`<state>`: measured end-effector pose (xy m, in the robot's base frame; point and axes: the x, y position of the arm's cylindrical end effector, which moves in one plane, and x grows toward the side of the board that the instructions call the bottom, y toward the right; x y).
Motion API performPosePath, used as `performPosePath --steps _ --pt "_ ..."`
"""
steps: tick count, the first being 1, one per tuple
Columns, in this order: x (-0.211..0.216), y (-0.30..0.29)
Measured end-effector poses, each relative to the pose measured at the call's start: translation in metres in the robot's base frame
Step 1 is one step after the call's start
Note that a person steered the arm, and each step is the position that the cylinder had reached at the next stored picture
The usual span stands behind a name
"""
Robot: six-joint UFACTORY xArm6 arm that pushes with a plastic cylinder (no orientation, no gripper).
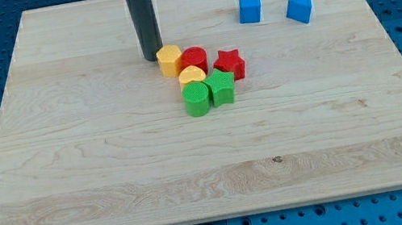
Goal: Push blue cube to the left side of yellow hexagon
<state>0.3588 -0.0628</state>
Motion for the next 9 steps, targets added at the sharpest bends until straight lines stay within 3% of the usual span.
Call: performPosePath --steps 1,3,9 --pt "-0.043 -0.001" --pt "-0.065 0.019" --pt "-0.001 0.029"
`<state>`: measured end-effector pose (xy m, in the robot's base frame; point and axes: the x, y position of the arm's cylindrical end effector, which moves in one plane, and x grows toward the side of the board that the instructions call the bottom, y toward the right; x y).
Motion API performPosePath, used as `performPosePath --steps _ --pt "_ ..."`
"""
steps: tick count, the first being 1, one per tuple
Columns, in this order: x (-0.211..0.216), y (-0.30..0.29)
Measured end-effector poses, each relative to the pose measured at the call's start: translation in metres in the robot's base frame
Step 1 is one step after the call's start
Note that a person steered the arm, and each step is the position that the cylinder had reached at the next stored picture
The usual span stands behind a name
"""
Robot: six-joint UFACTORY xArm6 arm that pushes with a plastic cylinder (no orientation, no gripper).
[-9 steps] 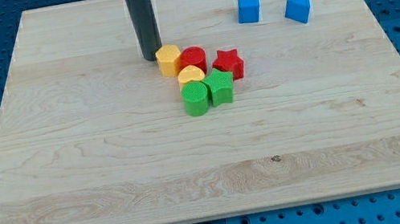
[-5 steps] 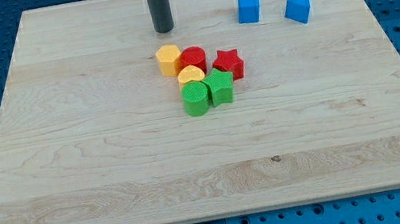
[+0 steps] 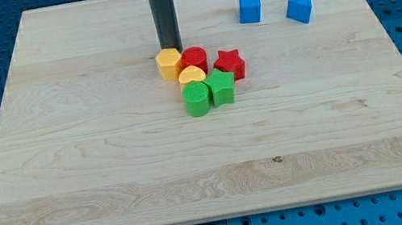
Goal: Push blue cube to the left side of yellow hexagon
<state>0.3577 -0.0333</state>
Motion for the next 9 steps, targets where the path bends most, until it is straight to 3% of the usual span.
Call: performPosePath --steps 1,4,6,9 --pt "0.008 0.003" --pt "-0.057 0.011" --pt "-0.041 0.065" --pt "-0.024 0.074"
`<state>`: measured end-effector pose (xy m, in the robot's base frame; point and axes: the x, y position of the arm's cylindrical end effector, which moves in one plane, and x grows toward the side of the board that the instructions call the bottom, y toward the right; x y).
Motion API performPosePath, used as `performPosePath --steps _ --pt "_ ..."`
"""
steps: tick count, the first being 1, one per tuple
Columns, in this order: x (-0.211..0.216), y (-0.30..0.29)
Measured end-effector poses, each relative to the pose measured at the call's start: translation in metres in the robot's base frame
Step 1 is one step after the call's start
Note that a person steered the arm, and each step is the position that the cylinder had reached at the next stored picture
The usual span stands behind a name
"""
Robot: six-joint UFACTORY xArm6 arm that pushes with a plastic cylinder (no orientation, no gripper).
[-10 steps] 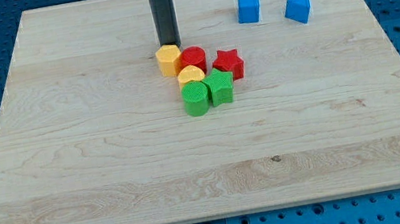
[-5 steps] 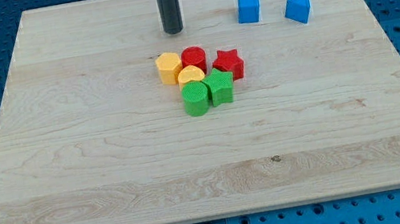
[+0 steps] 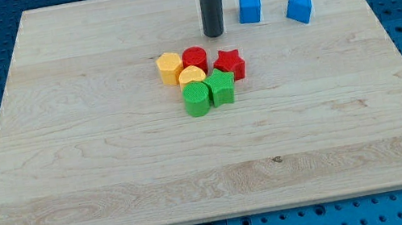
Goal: Push blue cube to the left side of yellow hexagon
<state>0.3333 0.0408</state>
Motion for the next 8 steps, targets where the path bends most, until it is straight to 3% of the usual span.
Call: performPosePath --steps 5,7,8 --pt "0.012 0.098" --pt "-0.044 0.099" --pt "-0.052 0.063"
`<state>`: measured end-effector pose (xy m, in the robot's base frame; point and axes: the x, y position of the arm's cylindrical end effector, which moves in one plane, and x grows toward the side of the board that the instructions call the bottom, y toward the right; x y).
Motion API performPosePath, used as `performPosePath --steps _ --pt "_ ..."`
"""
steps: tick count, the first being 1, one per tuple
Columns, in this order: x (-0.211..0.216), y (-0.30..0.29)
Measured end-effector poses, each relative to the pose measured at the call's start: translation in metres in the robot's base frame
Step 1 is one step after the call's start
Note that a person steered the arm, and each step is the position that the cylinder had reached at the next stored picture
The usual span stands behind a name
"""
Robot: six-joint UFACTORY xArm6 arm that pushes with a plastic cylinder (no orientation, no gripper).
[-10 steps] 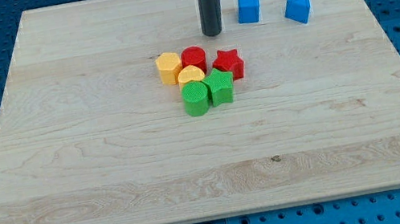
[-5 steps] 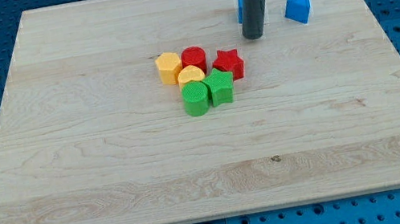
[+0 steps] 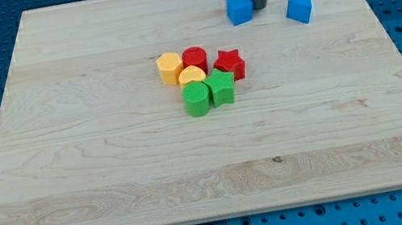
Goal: Push blue cube to the left side of yellow hexagon
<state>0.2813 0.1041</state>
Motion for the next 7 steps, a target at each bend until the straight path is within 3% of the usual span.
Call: performPosePath --steps 3,5,7 --pt "0.016 -0.103" --pt "0.02 -0.087" --pt "0.02 -0.116"
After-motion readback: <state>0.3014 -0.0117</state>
